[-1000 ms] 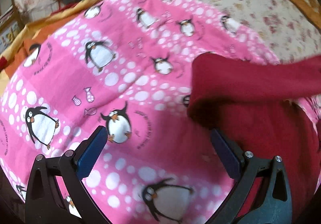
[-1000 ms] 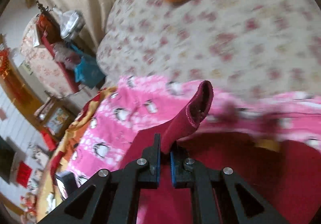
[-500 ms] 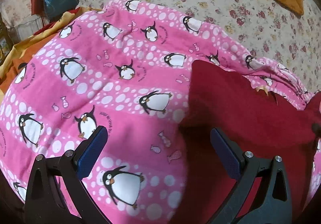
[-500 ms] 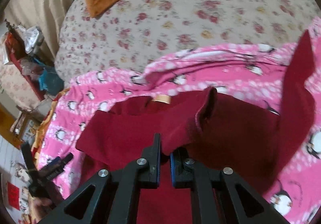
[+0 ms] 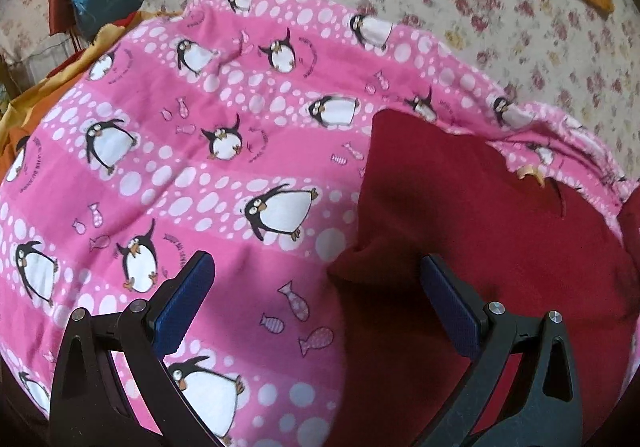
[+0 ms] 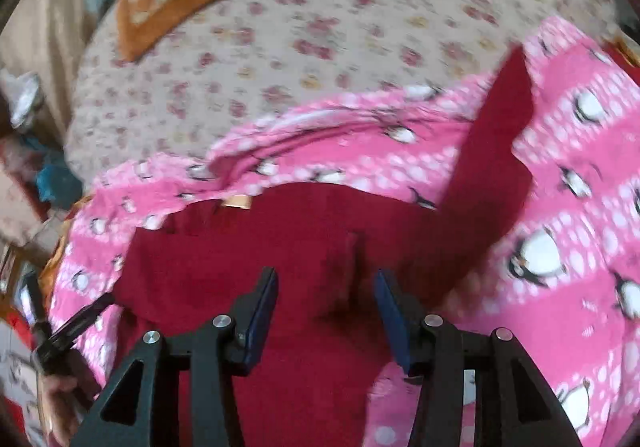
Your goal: Fold small clothes
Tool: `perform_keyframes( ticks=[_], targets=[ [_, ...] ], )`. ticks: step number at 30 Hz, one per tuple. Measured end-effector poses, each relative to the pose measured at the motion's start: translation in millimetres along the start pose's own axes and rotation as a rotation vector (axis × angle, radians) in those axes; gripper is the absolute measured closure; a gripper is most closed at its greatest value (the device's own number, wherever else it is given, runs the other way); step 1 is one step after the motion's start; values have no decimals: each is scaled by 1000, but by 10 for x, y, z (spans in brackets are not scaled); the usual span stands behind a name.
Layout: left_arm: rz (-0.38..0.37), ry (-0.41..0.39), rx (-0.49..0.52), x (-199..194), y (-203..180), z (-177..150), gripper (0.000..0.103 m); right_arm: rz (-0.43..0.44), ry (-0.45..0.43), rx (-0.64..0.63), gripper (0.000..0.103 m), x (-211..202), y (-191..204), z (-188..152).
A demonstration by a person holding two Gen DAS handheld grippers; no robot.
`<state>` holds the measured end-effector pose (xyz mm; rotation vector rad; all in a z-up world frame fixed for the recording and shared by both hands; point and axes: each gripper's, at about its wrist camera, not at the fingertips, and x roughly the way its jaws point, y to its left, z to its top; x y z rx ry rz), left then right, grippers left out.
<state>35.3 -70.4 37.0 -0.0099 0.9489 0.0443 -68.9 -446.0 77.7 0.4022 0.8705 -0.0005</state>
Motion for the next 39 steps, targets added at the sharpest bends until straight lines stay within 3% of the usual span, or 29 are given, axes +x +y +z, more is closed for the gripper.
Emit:
perform_keyframes(
  ticks=[4, 8, 12, 22, 29, 39],
  targets=[
    [17, 35, 10, 130, -22, -9, 1, -18, 77, -123, 55, 385, 322, -44],
    [24, 45, 34, 186, -54, -14, 1, -71, 135, -117, 56, 805, 247, -103],
    [25, 51, 33, 210, -66, -10, 1, -98, 115, -120, 59, 928, 215, 17],
    [25, 24, 42, 48, -69, -25, 1, -63, 111, -145, 58, 533, 341, -121],
    [-18, -2, 61, -118, -123, -49, 1, -89, 150, -163, 58, 568, 275, -282],
    [-85, 12, 22, -151, -90, -25, 1, -67, 133, -163, 58, 434, 407, -264]
  ],
)
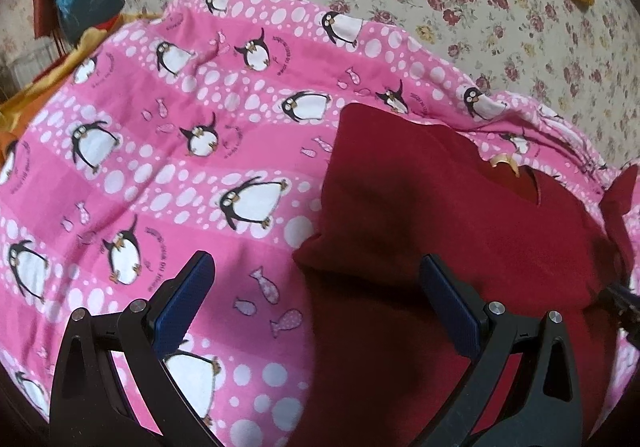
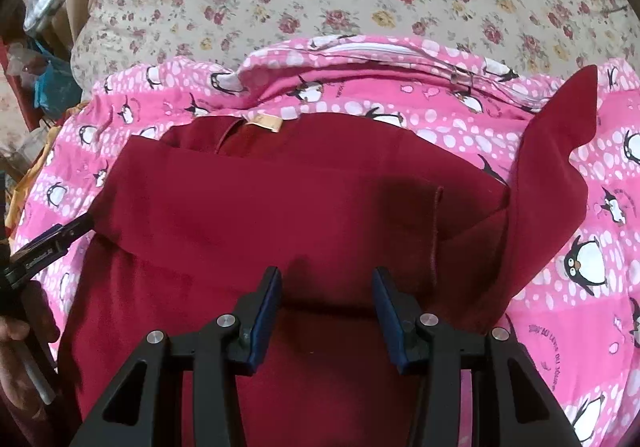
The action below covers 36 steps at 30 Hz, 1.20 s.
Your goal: Fold small clothes
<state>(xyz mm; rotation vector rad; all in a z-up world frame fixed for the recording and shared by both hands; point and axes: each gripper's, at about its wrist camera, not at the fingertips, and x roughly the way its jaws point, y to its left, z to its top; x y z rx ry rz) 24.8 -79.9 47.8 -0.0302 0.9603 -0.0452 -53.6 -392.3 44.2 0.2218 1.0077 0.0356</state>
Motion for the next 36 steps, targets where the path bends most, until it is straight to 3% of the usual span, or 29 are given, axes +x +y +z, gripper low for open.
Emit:
perform_keyframes(
  ticks=[2, 6, 15, 19, 23, 28, 36],
  targets=[
    [-14, 11, 4, 39, -19, -3, 1, 6, -1, -1, 58, 2, 10, -8],
    [60, 54, 49, 242, -82, -16, 1, 0, 50, -14, 56, 163, -27, -41],
    [34, 72, 2, 250, -36, -28, 1, 18, -1, 11, 56, -89, -140, -78],
    [-7, 39, 0, 112, -65, -22, 1, -22, -96, 99, 56, -365, -494, -79],
    [-32, 18, 1, 42, -108, -2, 1, -80, -144, 253, 37, -468, -1102, 22],
    [-32, 25, 1, 73, -136, 0, 1, -113, -185, 422, 37, -515, -1716, 261],
    [-27, 31, 19, 139, -183, -8, 1, -169, -163, 377, 37, -150, -1834, 739]
  ],
)
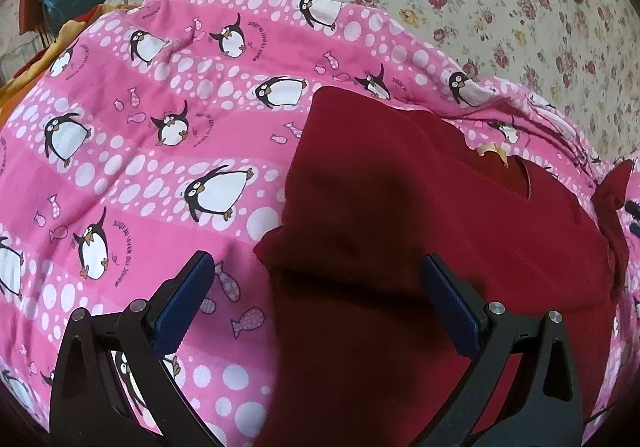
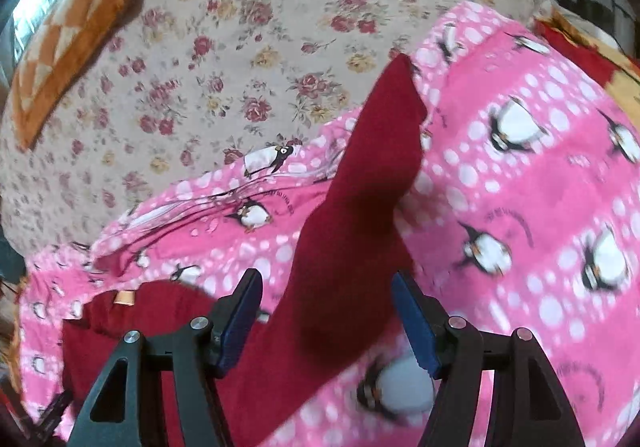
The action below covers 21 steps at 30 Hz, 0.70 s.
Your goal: Fold small clothes
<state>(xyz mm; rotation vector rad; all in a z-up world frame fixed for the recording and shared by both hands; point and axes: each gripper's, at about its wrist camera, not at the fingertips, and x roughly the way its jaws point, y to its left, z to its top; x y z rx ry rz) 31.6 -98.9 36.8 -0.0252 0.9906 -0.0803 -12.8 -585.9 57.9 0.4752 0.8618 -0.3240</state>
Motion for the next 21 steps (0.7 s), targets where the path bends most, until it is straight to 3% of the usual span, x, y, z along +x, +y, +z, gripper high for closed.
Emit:
perform_keyframes(
  ticks=[4, 10, 12, 13, 15, 17, 21],
  targets=[
    [10, 3, 25, 28, -30, -13, 1, -76, 34, -84, 37, 356, 183, 121],
    [17, 5, 45, 53, -8, -13, 1, -181, 98, -70, 40, 887, 105, 277],
    [19, 4, 36, 54, 0, -10, 1, -191, 93, -76, 61, 906, 41, 305],
    [18, 5, 30, 55, 15, -7, 1, -177, 89, -73, 64, 884, 1, 319],
    [16, 4, 21, 47, 35, -1, 1, -104, 83, -54, 81, 774, -104, 342],
    [15, 0, 19, 29, 44, -1, 1, 34, 59, -9, 89, 557, -229, 368],
    [17, -12, 18, -11, 33, -10, 1, 298, 9, 81, 90, 40, -357, 372]
  ],
)
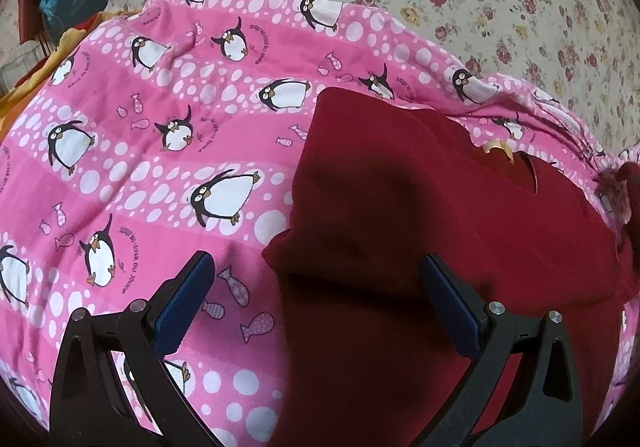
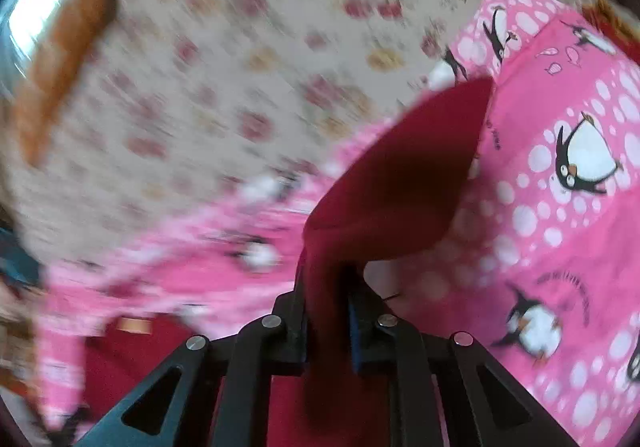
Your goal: Fold small clothes
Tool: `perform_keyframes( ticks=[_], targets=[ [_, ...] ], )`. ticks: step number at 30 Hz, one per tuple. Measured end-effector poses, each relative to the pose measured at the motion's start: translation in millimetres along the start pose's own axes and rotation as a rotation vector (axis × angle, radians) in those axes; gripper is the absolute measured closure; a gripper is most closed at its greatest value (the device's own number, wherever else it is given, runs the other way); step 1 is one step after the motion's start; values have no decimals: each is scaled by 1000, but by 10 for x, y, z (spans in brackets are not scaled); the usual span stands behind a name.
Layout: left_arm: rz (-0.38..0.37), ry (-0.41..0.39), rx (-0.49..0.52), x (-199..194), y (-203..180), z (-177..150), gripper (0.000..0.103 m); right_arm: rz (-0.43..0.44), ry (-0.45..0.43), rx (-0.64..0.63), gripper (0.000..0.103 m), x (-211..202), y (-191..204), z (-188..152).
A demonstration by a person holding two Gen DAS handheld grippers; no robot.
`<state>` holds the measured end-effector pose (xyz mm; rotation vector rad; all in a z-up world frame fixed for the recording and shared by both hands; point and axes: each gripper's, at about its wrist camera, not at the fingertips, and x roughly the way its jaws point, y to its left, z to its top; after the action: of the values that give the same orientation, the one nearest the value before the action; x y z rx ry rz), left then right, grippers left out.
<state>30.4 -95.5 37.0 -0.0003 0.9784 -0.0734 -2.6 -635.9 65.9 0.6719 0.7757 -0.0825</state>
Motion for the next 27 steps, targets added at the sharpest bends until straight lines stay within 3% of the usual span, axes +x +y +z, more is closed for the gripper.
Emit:
perform_keyframes(
  ticks=[4, 10, 12, 13, 14, 15, 18, 23, 27],
  targets=[
    [-9, -15, -13, -38, -8, 6, 1, 207, 0, -107, 90, -462, 451, -169],
    [-58, -47, -49, -127, 27, 26, 1, 466, 86, -359, 90, -713, 1508, -933],
    [-84, -53, -68, -154, 61, 29, 1, 419, 146, -492, 87, -626, 1794, -1281],
    [-107, -56, -82, -171, 89, 31, 1, 364, 176, -561, 81, -552, 1892, -1465],
    [-120, -58, -88, -181, 97, 33, 1, 317, 217, -607, 50, -468, 1947, -1640],
    [-140, -59, -97, -196, 114, 34, 1, 291, 257, -622, 27, -403, 1956, -1750],
    [-183, -66, -111, -233, 124, 40, 1, 254, 335, -612, 27, -297, 1896, -1964],
    [-244, -79, -124, -269, 71, 56, 1, 267, 267, -566, 27, -406, 1822, -1933],
    [-209, -81, -132, -255, 65, 76, 1, 264, 206, -604, 27, -462, 1981, -1948]
  ],
)
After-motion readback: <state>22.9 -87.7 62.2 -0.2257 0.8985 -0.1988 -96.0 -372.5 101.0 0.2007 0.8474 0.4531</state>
